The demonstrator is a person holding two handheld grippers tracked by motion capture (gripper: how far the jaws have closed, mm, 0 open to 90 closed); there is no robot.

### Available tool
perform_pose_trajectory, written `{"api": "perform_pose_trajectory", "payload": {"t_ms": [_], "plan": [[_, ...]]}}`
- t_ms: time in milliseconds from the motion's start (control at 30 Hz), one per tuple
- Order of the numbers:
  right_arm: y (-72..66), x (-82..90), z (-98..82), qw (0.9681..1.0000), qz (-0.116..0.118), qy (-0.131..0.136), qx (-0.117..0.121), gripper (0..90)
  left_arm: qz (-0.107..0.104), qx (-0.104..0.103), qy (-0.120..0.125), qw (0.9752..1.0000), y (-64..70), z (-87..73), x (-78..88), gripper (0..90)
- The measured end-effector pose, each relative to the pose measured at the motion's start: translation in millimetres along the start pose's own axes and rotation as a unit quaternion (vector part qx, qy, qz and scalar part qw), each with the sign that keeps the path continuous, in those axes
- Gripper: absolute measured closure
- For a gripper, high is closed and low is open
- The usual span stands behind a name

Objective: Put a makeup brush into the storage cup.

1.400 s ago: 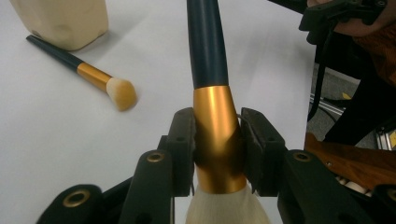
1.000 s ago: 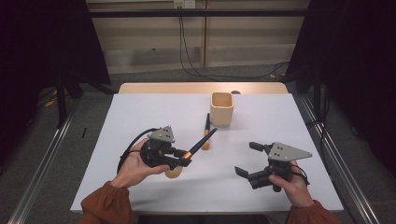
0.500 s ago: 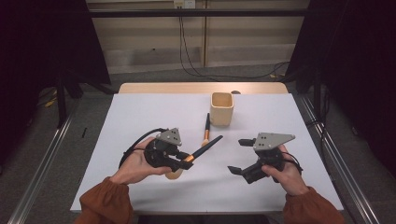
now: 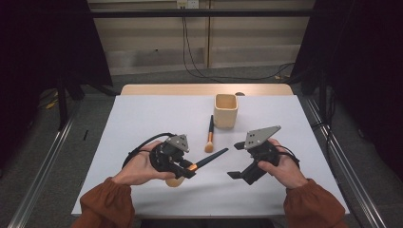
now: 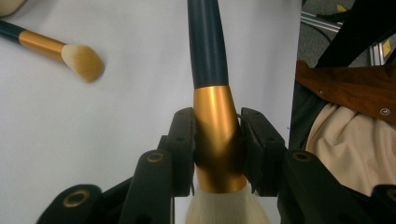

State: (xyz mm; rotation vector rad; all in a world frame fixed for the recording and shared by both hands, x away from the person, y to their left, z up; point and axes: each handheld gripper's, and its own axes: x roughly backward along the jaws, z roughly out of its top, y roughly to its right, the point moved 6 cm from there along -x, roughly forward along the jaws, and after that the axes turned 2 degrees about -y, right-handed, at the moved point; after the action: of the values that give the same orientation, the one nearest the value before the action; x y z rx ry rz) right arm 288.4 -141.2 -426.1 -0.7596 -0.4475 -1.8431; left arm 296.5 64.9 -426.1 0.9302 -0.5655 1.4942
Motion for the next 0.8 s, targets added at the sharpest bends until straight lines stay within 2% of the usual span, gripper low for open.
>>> {"api": "perform_pose_trajectory", "payload": {"t_ms": [300,400,500,633,800], "plan": [[-1.0,-9.3,5.9,0.9984,0.026,-0.045,0.021,2.1,0.000,-0.006,-0.018,0.9998,-0.5,1.9,-3.8,66.7],[-2.3,-13.5,7.4,0.9963,0.034,-0.071,0.034,2.3,0.000,-0.008,-0.020,0.9998,-0.3,2.3,-4.8,66.7],[-1.3,-18.5,10.1,0.9944,0.031,-0.092,0.042,3.2,0.000,-0.010,-0.030,0.9995,-0.4,1.5,-7.2,66.7],[0.1,-23.6,13.7,0.9921,0.047,-0.106,0.047,3.8,-0.002,-0.012,-0.040,0.9991,0.8,1.1,-11.2,66.7],[-3.0,-29.8,16.8,0.9865,0.065,-0.137,0.062,4.0,-0.007,-0.016,-0.044,0.9989,1.5,2.2,-13.4,66.7]]}}
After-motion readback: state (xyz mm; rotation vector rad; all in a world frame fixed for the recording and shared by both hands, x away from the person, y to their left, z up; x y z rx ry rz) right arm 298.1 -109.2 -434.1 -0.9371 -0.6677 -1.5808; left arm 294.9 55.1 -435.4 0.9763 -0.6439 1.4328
